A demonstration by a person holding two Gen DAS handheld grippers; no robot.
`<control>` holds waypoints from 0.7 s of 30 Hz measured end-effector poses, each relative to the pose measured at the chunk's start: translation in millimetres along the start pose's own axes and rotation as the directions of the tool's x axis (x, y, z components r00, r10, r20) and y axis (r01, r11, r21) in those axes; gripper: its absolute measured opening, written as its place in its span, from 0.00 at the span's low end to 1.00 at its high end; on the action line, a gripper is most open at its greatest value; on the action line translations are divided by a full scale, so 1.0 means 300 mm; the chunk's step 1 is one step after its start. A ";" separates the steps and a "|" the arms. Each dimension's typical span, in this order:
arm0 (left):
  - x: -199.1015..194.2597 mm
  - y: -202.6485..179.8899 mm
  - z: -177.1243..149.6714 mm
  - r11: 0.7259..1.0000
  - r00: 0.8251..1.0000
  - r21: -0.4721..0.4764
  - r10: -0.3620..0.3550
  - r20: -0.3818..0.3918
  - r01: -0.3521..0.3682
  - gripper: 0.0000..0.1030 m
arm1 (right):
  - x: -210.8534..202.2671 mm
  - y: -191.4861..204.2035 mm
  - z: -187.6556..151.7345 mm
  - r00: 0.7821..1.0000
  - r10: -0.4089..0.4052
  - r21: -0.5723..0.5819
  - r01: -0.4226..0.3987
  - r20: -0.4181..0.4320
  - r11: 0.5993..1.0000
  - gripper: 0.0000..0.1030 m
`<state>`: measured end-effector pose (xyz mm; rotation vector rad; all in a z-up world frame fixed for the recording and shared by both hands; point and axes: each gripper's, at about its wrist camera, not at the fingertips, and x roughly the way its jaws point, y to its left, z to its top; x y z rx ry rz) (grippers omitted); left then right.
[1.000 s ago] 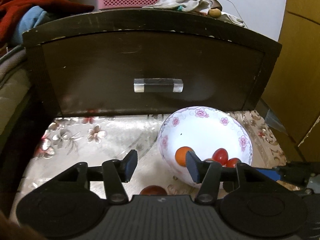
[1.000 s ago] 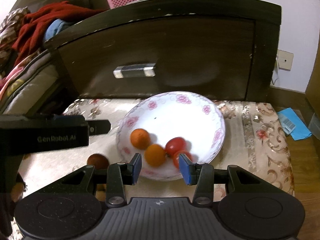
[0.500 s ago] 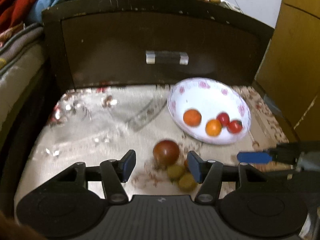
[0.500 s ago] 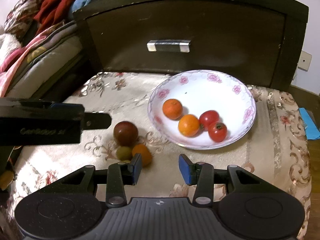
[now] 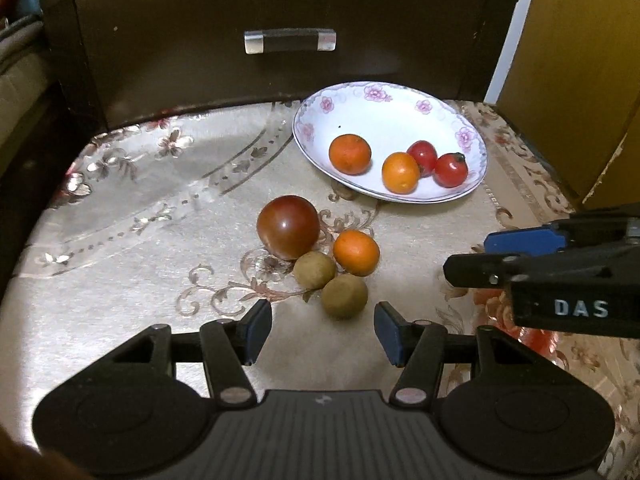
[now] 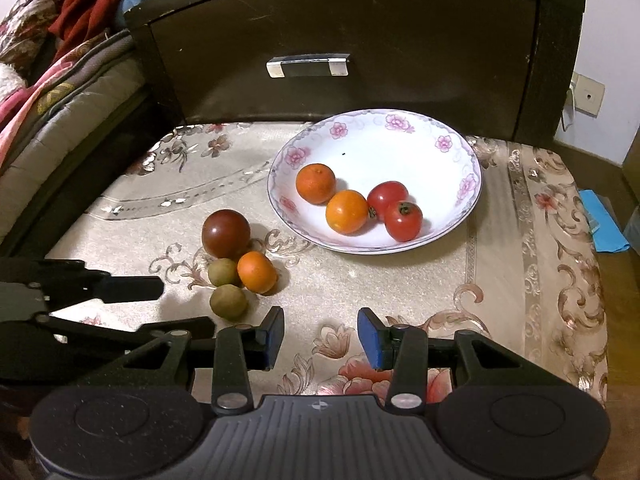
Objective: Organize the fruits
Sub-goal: 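Grasp a small brown round fruit with left gripper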
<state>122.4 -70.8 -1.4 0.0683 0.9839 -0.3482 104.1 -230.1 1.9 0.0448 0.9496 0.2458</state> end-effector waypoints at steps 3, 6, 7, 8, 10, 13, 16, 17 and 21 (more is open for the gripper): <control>0.026 -0.008 0.001 1.000 1.000 -0.001 -0.007 -0.011 0.007 0.62 | 0.002 -0.005 0.002 1.000 0.004 0.006 -0.004 -0.001 1.000 0.35; 0.039 -0.023 0.002 1.000 1.000 0.013 0.003 -0.003 -0.003 0.62 | 0.005 -0.007 0.004 1.000 0.006 0.013 -0.006 -0.002 1.000 0.35; 0.042 -0.026 0.001 1.000 1.000 0.013 0.007 0.002 -0.007 0.62 | 0.006 -0.008 0.005 1.000 0.007 0.014 -0.007 -0.002 1.000 0.35; 0.046 -0.026 0.001 1.000 1.000 0.011 0.011 0.005 -0.011 0.61 | 0.007 -0.006 0.006 1.000 0.009 0.016 -0.009 -0.002 1.000 0.35; 0.056 -0.023 0.001 1.000 1.000 0.007 0.021 0.001 -0.021 0.57 | 0.008 -0.004 0.007 1.000 0.014 0.019 -0.014 -0.001 1.000 0.35; 0.063 -0.025 0.002 0.999 0.999 0.010 0.034 0.005 -0.034 0.52 | 0.009 0.002 0.007 1.000 0.020 0.015 -0.020 0.000 1.000 0.35; 0.059 -0.027 0.001 0.999 0.999 0.015 0.034 0.010 -0.034 0.38 | 0.012 0.002 0.009 1.000 0.023 0.014 -0.023 -0.003 1.000 0.35; 0.058 -0.024 0.000 1.000 1.000 0.012 0.023 0.008 -0.023 0.35 | 0.014 0.001 0.009 1.000 0.023 0.014 -0.023 -0.004 1.000 0.35; 0.048 -0.017 -0.006 1.000 1.000 0.017 0.015 -0.001 -0.015 0.35 | 0.024 -0.002 0.008 1.000 0.017 0.014 -0.016 -0.011 1.000 0.35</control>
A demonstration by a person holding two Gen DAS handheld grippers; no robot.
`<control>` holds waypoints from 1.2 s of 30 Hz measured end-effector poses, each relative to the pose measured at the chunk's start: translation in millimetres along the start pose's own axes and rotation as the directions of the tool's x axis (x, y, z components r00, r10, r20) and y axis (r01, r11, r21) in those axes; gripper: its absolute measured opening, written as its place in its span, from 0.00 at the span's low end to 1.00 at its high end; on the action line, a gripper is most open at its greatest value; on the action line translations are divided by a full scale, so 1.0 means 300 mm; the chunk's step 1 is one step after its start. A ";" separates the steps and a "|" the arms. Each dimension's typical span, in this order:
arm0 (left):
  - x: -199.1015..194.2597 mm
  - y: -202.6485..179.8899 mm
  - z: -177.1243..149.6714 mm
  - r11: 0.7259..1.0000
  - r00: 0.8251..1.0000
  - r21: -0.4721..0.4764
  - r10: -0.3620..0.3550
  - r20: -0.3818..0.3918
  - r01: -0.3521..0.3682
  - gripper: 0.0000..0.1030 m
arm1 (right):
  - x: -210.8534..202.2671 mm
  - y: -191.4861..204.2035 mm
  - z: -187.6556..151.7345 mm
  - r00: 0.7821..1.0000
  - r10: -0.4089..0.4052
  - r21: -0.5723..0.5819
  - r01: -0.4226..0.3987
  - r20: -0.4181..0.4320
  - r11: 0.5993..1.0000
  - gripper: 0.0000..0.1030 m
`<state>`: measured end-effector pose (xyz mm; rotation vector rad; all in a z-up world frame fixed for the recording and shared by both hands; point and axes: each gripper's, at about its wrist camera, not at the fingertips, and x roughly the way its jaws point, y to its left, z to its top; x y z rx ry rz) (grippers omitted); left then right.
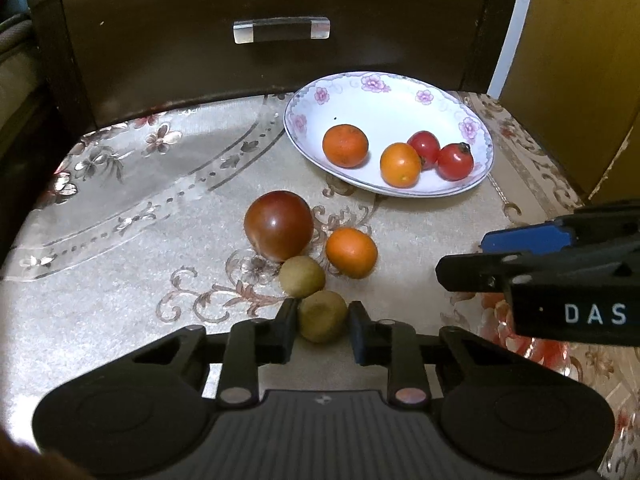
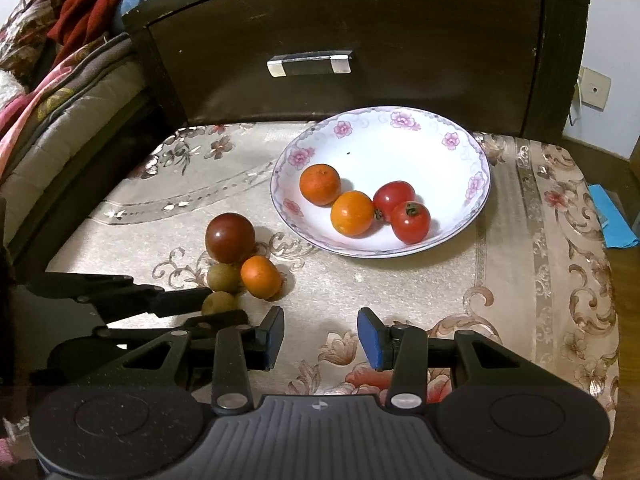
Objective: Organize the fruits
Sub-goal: 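Grasp a small brown round fruit with left gripper, then grasp the remaining tangerine with right gripper while left gripper holds the brown fruit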
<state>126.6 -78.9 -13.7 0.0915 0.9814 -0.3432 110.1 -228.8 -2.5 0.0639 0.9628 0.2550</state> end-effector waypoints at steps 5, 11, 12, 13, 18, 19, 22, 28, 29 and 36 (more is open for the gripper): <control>-0.022 0.017 -0.016 1.000 1.000 0.004 -0.006 -0.004 0.006 0.35 | 0.014 -0.002 -0.001 1.000 0.004 -0.006 -0.004 -0.010 1.000 0.35; -0.045 0.050 -0.029 1.000 1.000 -0.006 -0.011 -0.005 0.011 0.35 | 0.041 0.022 0.004 0.999 0.030 -0.025 -0.031 -0.016 0.999 0.35; -0.046 0.056 -0.032 1.000 1.000 -0.008 -0.012 -0.008 0.012 0.35 | 0.049 0.028 0.006 0.999 0.034 -0.031 -0.035 -0.017 0.999 0.35; -0.047 0.062 -0.035 1.000 1.000 -0.010 -0.012 -0.010 0.012 0.35 | 0.058 0.033 0.008 0.999 0.039 -0.038 -0.039 -0.018 0.998 0.35; -0.044 0.087 -0.051 0.999 0.999 -0.022 -0.032 -0.023 0.031 0.35 | 0.103 0.057 0.024 0.998 0.055 -0.071 -0.057 -0.022 0.996 0.35; -0.046 0.087 -0.054 0.999 0.999 -0.020 -0.035 -0.021 0.035 0.35 | 0.112 0.062 0.028 0.998 0.057 -0.081 -0.058 -0.021 0.995 0.35; -0.048 0.091 -0.056 0.999 0.999 -0.018 -0.048 -0.022 0.048 0.35 | 0.127 0.075 0.034 0.998 0.061 -0.115 -0.063 -0.017 0.991 0.35; -0.048 0.106 -0.056 0.997 0.997 -0.025 -0.071 -0.024 0.071 0.35 | 0.162 0.109 0.045 0.997 0.072 -0.165 -0.074 -0.019 0.984 0.35; -0.047 0.107 -0.055 0.997 0.997 -0.026 -0.073 -0.025 0.072 0.35 | 0.166 0.118 0.046 0.998 0.068 -0.181 -0.070 -0.017 0.981 0.35; -0.047 0.106 -0.056 0.997 0.997 -0.023 -0.077 -0.026 0.077 0.35 | 0.188 0.131 0.068 0.998 0.064 -0.194 -0.067 -0.021 0.979 0.31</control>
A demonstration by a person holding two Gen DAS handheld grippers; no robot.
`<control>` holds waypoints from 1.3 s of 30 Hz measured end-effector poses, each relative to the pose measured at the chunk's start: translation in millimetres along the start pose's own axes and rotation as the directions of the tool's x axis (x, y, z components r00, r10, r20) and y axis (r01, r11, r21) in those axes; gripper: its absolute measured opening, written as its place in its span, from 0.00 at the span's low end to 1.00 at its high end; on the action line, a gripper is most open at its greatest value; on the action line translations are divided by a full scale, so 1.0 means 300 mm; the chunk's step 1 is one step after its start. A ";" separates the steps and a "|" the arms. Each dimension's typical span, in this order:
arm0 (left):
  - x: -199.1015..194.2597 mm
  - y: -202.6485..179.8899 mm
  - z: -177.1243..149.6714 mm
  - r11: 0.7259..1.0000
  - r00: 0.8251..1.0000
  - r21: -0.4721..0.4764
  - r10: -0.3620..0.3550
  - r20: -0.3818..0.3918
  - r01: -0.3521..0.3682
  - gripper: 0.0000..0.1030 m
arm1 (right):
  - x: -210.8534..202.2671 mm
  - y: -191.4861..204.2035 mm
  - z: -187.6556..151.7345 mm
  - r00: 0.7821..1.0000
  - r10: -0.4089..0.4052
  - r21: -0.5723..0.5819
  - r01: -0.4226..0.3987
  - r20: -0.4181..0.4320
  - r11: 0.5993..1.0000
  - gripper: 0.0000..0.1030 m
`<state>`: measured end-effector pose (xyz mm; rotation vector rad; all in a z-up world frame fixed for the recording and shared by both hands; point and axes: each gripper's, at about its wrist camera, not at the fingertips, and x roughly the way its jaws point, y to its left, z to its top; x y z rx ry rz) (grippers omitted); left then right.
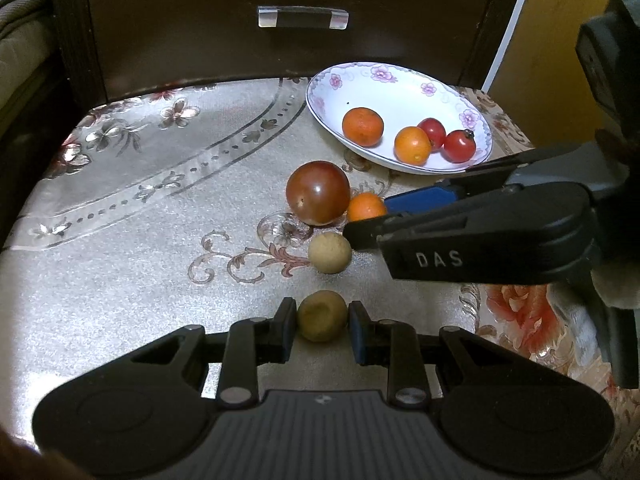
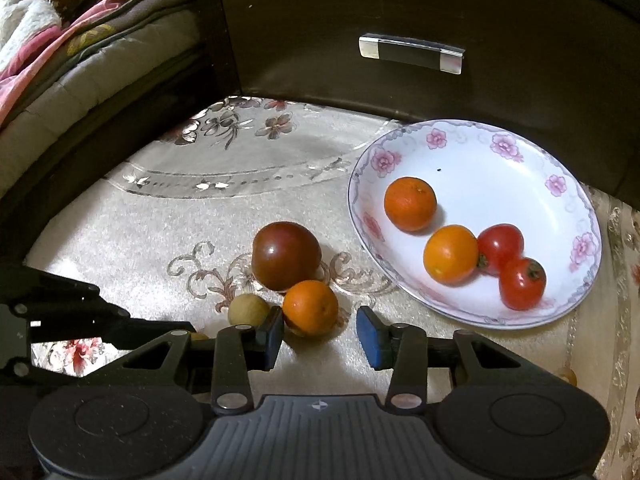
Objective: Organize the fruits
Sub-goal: 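Grasp the remaining tangerine with right gripper while left gripper holds the brown fruit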
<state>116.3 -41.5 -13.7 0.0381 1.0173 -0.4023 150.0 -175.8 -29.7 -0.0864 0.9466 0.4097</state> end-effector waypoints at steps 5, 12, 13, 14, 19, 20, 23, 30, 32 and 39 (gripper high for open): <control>-0.004 0.011 -0.006 1.000 1.000 -0.006 -0.013 0.002 0.013 0.35 | -0.001 0.013 0.002 1.000 -0.027 -0.018 0.026 -0.011 0.999 0.23; -0.010 0.006 -0.005 1.000 1.000 -0.005 -0.013 -0.008 0.013 0.35 | -0.054 0.022 -0.032 0.997 -0.059 -0.018 0.059 -0.040 0.998 0.21; -0.012 0.005 -0.005 1.000 1.000 -0.006 -0.020 -0.011 0.020 0.35 | -0.070 0.024 -0.041 0.997 -0.066 -0.020 0.065 -0.044 0.998 0.21; -0.016 0.002 -0.006 1.000 1.000 -0.005 -0.028 -0.011 0.028 0.35 | -0.087 0.027 -0.051 0.996 -0.072 -0.023 0.071 -0.047 0.997 0.21; -0.044 -0.039 -0.014 0.997 0.998 0.036 -0.065 -0.003 0.065 0.35 | -0.162 0.027 -0.105 0.992 -0.106 -0.023 0.105 -0.068 0.994 0.21; -0.046 -0.054 -0.018 0.996 0.998 0.051 -0.068 -0.004 0.068 0.35 | -0.177 0.025 -0.118 0.991 -0.113 -0.020 0.111 -0.073 0.994 0.21; -0.036 -0.084 -0.034 0.994 0.997 0.082 -0.069 -0.023 0.071 0.35 | -0.206 0.015 -0.164 0.987 -0.131 -0.013 0.131 -0.092 0.991 0.21; -0.026 -0.109 -0.053 0.990 0.998 0.124 -0.062 -0.024 0.064 0.35 | -0.212 0.005 -0.226 0.986 -0.138 0.007 0.139 -0.091 0.990 0.22; -0.025 -0.110 -0.054 0.989 0.998 0.134 -0.063 -0.022 0.065 0.36 | -0.205 0.001 -0.220 0.988 -0.125 0.008 0.126 -0.091 0.992 0.24; -0.026 -0.136 -0.066 0.978 0.999 0.200 -0.048 -0.017 0.051 0.43 | -0.209 -0.019 -0.218 0.994 -0.084 0.014 0.085 -0.072 0.996 0.26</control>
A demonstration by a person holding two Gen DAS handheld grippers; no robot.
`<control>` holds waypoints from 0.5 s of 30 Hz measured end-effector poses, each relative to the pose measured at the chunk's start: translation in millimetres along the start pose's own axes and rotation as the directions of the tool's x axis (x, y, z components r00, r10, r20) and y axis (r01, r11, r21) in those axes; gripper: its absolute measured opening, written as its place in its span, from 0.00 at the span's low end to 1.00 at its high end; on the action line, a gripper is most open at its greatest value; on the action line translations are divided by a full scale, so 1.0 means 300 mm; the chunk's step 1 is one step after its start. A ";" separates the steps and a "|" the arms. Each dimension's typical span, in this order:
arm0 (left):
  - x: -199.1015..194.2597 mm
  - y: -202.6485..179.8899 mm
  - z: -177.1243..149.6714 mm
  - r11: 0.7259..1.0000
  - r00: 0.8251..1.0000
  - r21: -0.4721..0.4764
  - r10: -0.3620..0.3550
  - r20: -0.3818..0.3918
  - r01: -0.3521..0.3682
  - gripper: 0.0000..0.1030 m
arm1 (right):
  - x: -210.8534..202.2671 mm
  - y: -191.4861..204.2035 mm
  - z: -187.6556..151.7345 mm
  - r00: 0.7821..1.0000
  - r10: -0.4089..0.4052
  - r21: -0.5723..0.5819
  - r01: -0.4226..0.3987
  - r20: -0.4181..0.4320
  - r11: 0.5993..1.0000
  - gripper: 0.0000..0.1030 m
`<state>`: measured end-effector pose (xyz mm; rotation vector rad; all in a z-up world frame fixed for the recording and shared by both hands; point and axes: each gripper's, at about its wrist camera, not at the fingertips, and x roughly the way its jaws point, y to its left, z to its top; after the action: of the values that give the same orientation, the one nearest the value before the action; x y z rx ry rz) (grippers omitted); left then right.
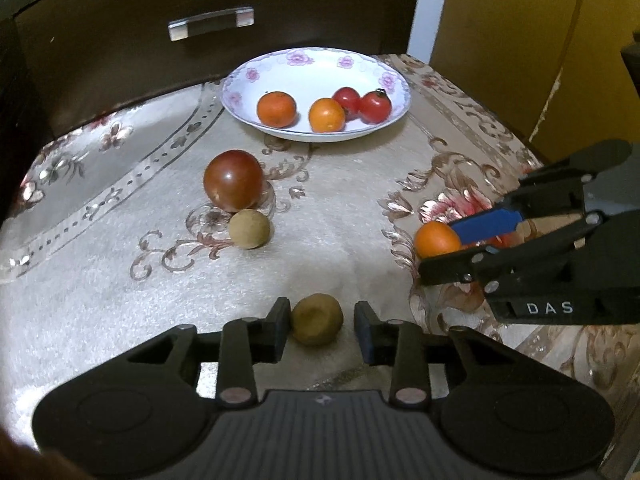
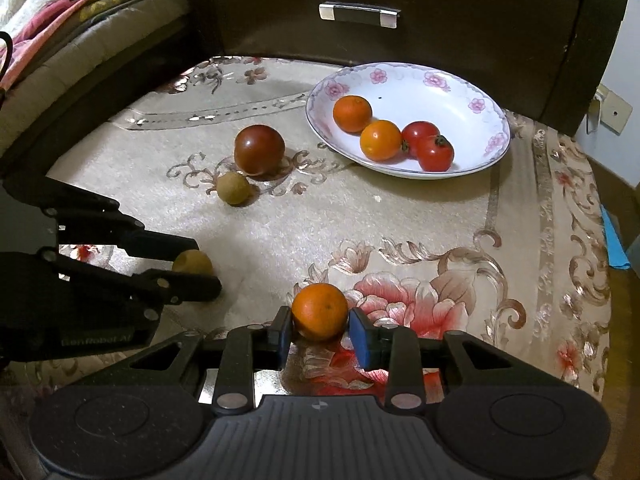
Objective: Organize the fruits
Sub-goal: 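Grasp the remaining tangerine with right gripper while left gripper holds the brown fruit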
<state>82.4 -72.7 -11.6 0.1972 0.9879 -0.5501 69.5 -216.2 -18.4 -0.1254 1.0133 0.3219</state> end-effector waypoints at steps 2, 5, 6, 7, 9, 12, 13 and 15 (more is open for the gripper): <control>-0.001 -0.010 -0.003 1.000 1.000 0.020 0.011 0.002 -0.012 0.43 | -0.002 0.003 -0.004 1.000 0.001 -0.014 0.000 0.006 1.000 0.27; -0.002 -0.008 -0.002 1.000 1.000 0.011 0.010 -0.003 -0.010 0.44 | -0.003 0.005 -0.004 1.000 0.005 -0.019 -0.004 0.011 1.000 0.29; -0.004 -0.005 -0.002 1.000 1.000 0.006 0.009 -0.004 -0.009 0.44 | -0.006 0.004 -0.008 1.000 0.007 -0.019 -0.006 0.013 1.000 0.29; -0.005 -0.004 -0.002 1.000 1.000 0.002 0.008 -0.006 -0.008 0.44 | -0.007 0.002 -0.009 1.000 0.010 -0.019 -0.010 0.014 1.000 0.29; -0.005 -0.002 0.000 1.000 1.000 -0.008 0.008 -0.011 -0.008 0.44 | -0.010 -0.008 -0.012 1.000 0.022 -0.005 -0.021 0.018 1.000 0.29; -0.003 -0.005 0.003 1.000 1.000 -0.009 0.010 -0.017 -0.010 0.43 | -0.013 -0.016 -0.013 0.999 0.026 0.012 -0.026 0.019 1.000 0.26; -0.003 -0.004 0.004 1.000 1.000 -0.011 0.010 -0.019 -0.010 0.43 | -0.013 -0.016 -0.012 1.000 0.022 0.012 -0.022 0.019 1.000 0.25; -0.001 0.000 0.009 1.000 1.000 -0.022 0.010 -0.021 -0.010 0.41 | -0.014 -0.012 -0.010 1.000 0.017 0.011 -0.018 0.018 1.000 0.24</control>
<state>84.2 -73.6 -9.8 0.1882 1.0126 -0.5287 66.3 -221.1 -16.6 -0.1039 0.9987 0.3329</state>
